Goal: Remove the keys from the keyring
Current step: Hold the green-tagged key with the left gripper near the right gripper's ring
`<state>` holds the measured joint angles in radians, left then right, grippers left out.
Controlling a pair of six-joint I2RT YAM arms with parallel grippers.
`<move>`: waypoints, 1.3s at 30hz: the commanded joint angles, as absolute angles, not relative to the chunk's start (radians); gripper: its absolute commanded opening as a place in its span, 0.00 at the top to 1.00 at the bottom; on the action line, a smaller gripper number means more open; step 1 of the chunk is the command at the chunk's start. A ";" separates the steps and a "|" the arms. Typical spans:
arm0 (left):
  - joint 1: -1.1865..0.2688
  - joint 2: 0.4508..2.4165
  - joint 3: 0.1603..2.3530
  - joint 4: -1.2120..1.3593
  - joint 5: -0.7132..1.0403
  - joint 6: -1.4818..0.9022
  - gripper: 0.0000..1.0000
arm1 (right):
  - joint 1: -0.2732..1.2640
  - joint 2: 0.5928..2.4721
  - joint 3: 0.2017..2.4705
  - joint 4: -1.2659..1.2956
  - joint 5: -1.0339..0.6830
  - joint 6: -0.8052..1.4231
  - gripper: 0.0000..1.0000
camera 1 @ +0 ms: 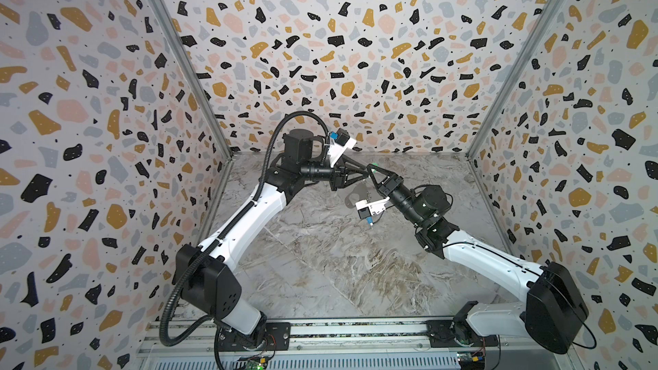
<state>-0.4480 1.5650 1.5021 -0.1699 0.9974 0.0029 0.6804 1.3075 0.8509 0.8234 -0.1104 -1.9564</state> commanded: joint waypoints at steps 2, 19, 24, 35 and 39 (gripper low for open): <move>-0.444 1.563 1.525 -0.178 1.021 -0.001 0.67 | 0.684 1.297 0.861 0.886 -0.095 -1.957 1.00; -0.451 1.583 1.522 -0.130 1.080 -0.041 0.83 | 0.699 1.313 0.875 0.885 -0.099 -1.984 1.00; -0.454 1.586 1.517 -0.110 1.095 -0.059 0.84 | 0.698 1.322 0.880 0.885 -0.104 -1.993 1.00; -0.465 1.591 1.512 -0.092 1.116 -0.072 0.81 | 0.699 1.336 0.888 0.890 -0.110 -1.996 1.00; -0.465 1.588 1.507 -0.085 1.120 -0.072 0.85 | 0.699 1.339 0.887 0.885 -0.112 -1.996 1.00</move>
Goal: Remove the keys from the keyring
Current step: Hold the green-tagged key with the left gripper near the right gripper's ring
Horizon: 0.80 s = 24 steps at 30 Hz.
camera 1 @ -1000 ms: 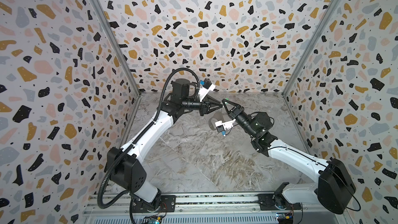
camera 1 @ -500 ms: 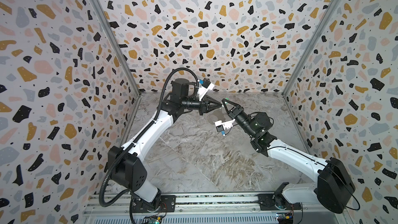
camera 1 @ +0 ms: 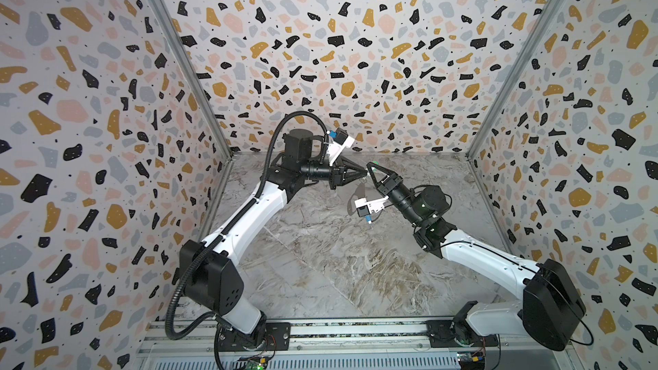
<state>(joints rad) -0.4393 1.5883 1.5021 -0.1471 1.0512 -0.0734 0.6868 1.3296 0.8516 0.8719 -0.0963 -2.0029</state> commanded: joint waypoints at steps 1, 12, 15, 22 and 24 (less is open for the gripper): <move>-0.466 1.588 1.506 -0.082 1.122 -0.072 0.87 | 0.699 1.338 0.887 0.885 -0.112 -1.996 1.00; -0.466 1.583 1.492 -0.051 1.136 -0.081 0.98 | 0.697 1.351 0.884 0.894 -0.103 -1.996 0.96; -0.467 1.577 1.485 -0.034 1.138 -0.087 1.00 | 0.693 1.353 0.882 0.899 -0.104 -1.986 0.94; -0.468 1.569 1.474 0.000 1.143 -0.101 1.00 | 0.687 1.353 0.875 0.904 -0.094 -1.974 0.86; -0.468 1.569 1.471 0.005 1.144 -0.103 1.00 | 0.685 1.350 0.871 0.905 -0.092 -1.967 0.84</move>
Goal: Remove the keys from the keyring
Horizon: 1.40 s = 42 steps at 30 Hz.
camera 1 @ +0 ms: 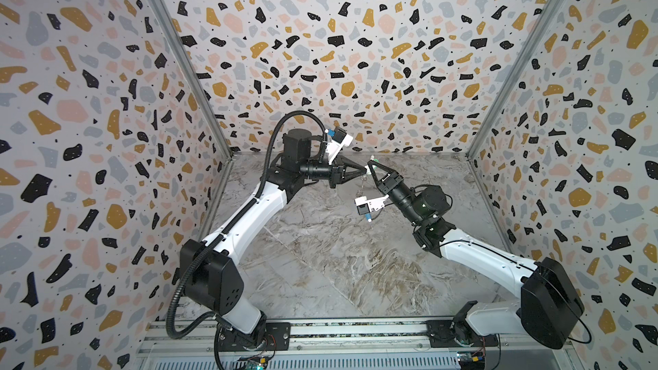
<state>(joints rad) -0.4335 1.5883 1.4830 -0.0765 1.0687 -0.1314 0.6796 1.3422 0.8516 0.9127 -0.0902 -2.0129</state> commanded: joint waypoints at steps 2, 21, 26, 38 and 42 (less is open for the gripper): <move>-0.469 1.565 1.467 0.015 1.144 -0.103 1.00 | 0.683 1.349 0.868 0.906 -0.089 -1.962 0.80; -0.467 1.525 1.416 0.114 1.097 -0.103 1.00 | 0.665 1.352 0.880 0.888 -0.074 -1.848 0.53; -0.467 1.511 1.398 0.140 1.075 -0.103 1.00 | 0.661 1.352 0.889 0.891 -0.056 -1.803 0.46; -0.468 1.504 1.387 0.188 1.052 -0.110 1.00 | 0.625 1.287 0.900 0.774 -0.038 -1.660 0.23; -0.468 1.505 1.381 0.194 1.049 -0.113 1.00 | 0.615 1.273 0.906 0.749 -0.043 -1.623 0.20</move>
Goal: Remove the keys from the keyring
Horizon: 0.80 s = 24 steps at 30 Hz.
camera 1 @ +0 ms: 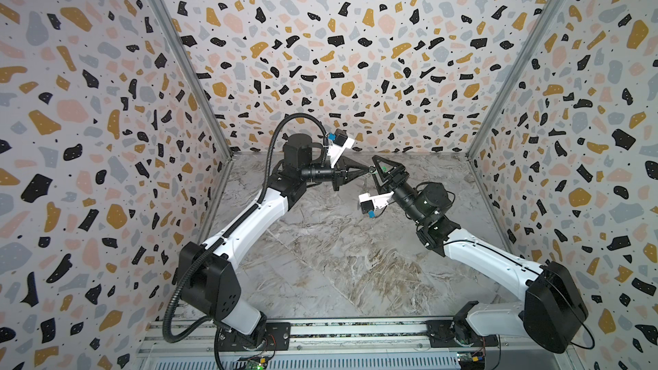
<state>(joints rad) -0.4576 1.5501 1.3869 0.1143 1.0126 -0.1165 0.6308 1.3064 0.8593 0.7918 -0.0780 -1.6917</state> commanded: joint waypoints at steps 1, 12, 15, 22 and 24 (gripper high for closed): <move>-0.467 1.505 1.380 0.194 1.048 -0.114 1.00 | 0.612 1.270 0.910 0.736 -0.044 -1.615 0.20; -0.467 1.502 1.374 0.204 1.035 -0.110 1.00 | 0.593 1.225 0.989 0.501 -0.106 -1.475 0.19; -0.467 1.501 1.372 0.207 1.034 -0.108 1.00 | 0.575 1.206 1.023 0.382 -0.164 -1.387 0.19; -0.467 1.490 1.359 0.213 1.024 -0.102 1.00 | 0.528 1.206 1.105 0.173 -0.254 -1.205 0.19; -0.466 1.487 1.355 0.219 1.023 -0.103 1.00 | 0.513 1.212 1.120 0.126 -0.273 -1.179 0.19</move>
<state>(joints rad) -0.4614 1.5185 1.3647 0.1452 1.0119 -0.1158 0.5308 1.2270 1.0748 0.2485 -0.2127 -1.2926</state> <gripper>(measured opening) 0.047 0.806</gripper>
